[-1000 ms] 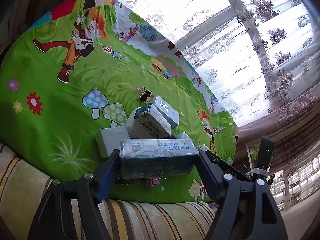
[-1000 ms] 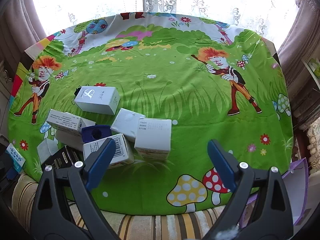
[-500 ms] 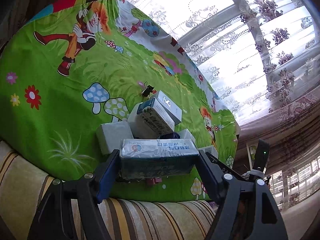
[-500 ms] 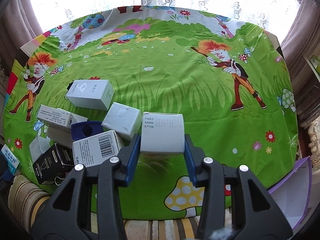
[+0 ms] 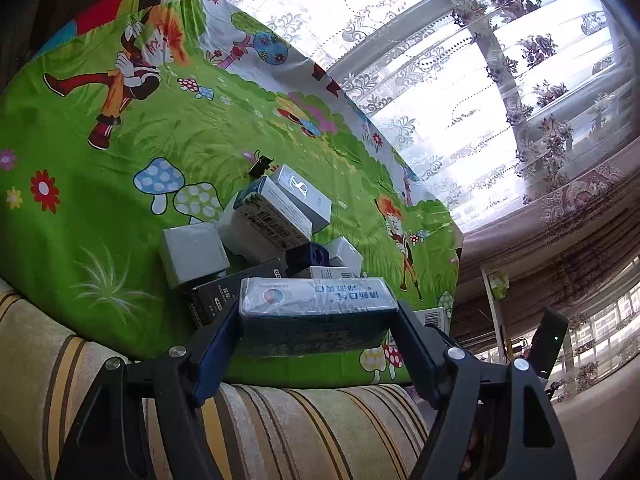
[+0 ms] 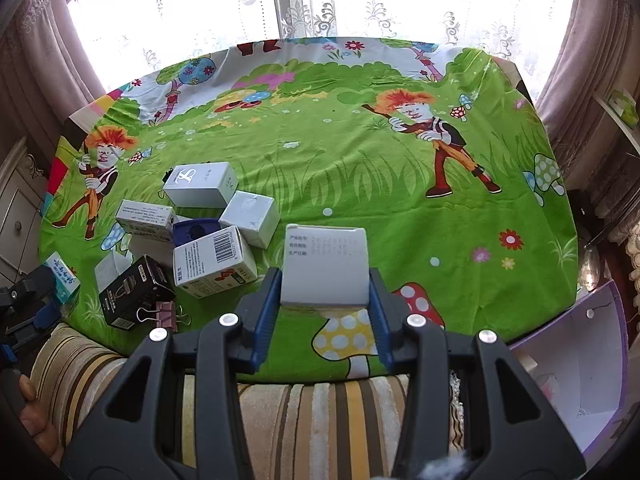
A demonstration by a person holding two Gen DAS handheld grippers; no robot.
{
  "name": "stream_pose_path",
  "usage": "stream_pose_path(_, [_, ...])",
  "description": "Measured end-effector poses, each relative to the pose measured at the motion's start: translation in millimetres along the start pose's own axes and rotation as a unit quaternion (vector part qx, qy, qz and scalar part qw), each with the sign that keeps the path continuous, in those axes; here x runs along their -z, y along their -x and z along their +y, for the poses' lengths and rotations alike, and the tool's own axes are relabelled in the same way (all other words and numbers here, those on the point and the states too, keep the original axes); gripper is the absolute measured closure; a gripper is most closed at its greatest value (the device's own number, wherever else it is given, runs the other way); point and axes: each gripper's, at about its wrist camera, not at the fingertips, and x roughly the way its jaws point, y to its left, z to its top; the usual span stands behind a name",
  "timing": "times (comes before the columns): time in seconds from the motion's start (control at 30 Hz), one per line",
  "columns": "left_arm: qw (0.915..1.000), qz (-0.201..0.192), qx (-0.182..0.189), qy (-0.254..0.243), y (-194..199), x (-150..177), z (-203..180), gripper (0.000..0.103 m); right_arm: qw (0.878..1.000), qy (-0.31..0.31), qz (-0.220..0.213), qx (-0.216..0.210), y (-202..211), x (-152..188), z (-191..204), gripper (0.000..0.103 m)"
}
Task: Organize rigid objects
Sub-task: 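Carry the teal box and white box over the purple box and open both tools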
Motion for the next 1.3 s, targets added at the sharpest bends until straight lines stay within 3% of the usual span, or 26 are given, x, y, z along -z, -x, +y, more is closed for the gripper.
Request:
stream_pose_path(0.37, [0.9966,0.057,0.029,-0.052,-11.7,30.6,-53.8,0.028,0.999,-0.029,-0.018,0.0,53.0,32.8,-46.4,0.057])
stream_pose_path(0.63, [0.9875,0.108,0.055,-0.1,-30.5,65.9,-100.3,0.028,0.997,-0.057,-0.035,0.035,94.0,56.9,-96.8,0.057])
stream_pose_path(0.97, [0.9621,0.185,0.091,-0.178,-62.6,123.0,-169.8,0.028,0.99,-0.104,-0.034,0.093,124.4,91.8,-161.2,0.057])
stream_pose_path(1.3, [0.9333,0.245,0.109,-0.238,-86.6,169.7,-213.3,0.028,0.982,-0.133,-0.038,0.132,135.3,108.3,-195.5,0.057])
